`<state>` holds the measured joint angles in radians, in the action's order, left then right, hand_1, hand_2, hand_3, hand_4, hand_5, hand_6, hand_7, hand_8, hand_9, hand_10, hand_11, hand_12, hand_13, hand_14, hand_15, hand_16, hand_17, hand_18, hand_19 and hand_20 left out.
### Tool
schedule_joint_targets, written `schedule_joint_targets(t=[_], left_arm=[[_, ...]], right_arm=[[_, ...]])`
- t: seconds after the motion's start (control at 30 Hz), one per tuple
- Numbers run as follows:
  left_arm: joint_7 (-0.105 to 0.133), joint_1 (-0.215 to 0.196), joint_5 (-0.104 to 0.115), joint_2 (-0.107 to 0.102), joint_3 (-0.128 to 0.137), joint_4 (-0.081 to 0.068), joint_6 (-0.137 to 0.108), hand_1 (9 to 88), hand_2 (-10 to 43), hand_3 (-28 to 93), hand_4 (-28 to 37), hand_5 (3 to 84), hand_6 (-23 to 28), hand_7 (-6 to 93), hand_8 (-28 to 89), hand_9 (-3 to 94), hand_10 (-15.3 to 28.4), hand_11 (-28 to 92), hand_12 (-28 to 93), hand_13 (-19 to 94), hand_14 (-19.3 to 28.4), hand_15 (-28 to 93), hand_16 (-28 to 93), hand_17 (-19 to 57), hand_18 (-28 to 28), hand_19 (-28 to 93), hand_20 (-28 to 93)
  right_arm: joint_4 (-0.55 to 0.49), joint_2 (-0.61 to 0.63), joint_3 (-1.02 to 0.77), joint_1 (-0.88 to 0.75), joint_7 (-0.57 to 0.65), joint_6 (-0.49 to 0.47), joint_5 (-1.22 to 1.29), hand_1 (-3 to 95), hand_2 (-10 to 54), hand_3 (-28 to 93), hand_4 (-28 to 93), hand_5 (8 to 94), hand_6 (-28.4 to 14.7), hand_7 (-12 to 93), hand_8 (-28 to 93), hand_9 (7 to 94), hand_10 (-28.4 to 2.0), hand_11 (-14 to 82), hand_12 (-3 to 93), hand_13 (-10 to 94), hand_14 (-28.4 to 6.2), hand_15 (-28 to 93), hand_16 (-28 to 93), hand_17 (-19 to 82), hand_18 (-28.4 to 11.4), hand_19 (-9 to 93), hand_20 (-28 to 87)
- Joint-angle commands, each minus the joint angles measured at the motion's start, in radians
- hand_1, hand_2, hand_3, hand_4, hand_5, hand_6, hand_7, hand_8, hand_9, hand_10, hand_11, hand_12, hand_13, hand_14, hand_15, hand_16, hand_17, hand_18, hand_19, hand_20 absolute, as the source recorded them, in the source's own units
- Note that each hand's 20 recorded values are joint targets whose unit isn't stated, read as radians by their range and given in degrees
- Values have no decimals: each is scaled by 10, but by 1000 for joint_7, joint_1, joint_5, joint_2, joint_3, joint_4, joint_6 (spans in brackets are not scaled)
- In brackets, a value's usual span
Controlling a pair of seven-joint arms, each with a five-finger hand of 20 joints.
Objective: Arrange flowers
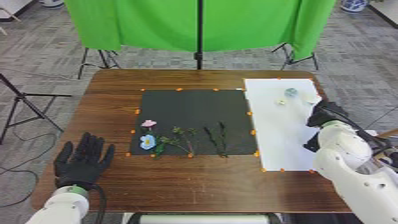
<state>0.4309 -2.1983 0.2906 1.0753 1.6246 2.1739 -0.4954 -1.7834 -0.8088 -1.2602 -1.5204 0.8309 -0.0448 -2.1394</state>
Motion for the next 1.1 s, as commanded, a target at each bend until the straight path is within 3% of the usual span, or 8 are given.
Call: schedule_joint_targets(t=[0.03,0.17,0.27,0.3,0.37,0.43,0.7,1.1], left_arm=[[6,-36,7,5,9,5,-16,280,184,753,-283,496,64,386,-175,473,154,413,154,356,159,590,-66,-29,160,457,228],[2,-40,5,3,-3,7,-10,279,184,754,-283,496,64,385,-174,472,154,413,154,355,158,590,-65,-29,160,457,229],[-3,-34,1,-2,-6,5,-12,280,185,753,-283,496,64,385,-174,473,154,413,154,355,158,589,-65,-29,160,457,229],[-7,-31,-1,-1,-8,3,-15,280,185,753,-283,496,64,385,-174,473,154,413,154,355,158,589,-65,-29,160,457,229],[-18,-31,-13,-5,-11,-1,6,280,184,753,-283,495,63,385,-174,472,154,412,154,355,158,589,-65,-30,160,457,229],[-21,-30,-21,-9,-13,-2,15,279,185,753,-283,493,64,385,-174,470,154,411,153,352,157,587,-65,-30,160,456,229],[-41,-10,-31,-19,-24,-13,17,279,185,752,-283,492,63,377,-173,469,153,409,153,350,156,584,-64,-31,159,452,228],[-56,16,-33,-36,-43,-22,17,280,185,753,-283,495,65,350,-162,470,152,399,153,347,157,582,-63,-32,159,448,229]], right_arm=[[-155,-61,104,103,-144,82,-16,647,-95,673,-281,625,-12,459,118,726,-120,241,520,669,-51,524,409,423,-179,858,319],[-187,-148,201,175,-220,72,28,572,-95,674,-255,628,-17,458,119,729,-126,242,516,669,-87,559,373,427,-185,865,326],[-175,-212,287,221,-273,54,14,565,-95,674,-251,630,-21,456,120,728,-129,244,516,666,-94,571,362,424,-186,869,327],[-158,-227,322,235,-307,67,9,565,-95,674,-251,630,-21,456,120,727,-130,243,516,665,-94,571,362,423,-186,871,328],[-97,-256,384,258,-433,72,-75,566,-95,675,-252,629,-21,456,122,727,-130,242,516,664,-96,574,360,420,-186,874,330],[-42,-289,444,290,-475,62,-131,569,-93,679,-254,626,-21,459,125,727,-131,242,516,658,-94,574,359,408,-189,874,332],[83,-392,543,329,-460,28,-158,577,-95,687,-266,616,-18,470,109,721,-127,233,506,651,-83,549,370,396,-193,865,339],[81,-429,632,319,-360,33,-183,584,-95,694,-267,614,-17,460,91,725,-127,198,485,650,-73,498,383,380,-200,843,346]])
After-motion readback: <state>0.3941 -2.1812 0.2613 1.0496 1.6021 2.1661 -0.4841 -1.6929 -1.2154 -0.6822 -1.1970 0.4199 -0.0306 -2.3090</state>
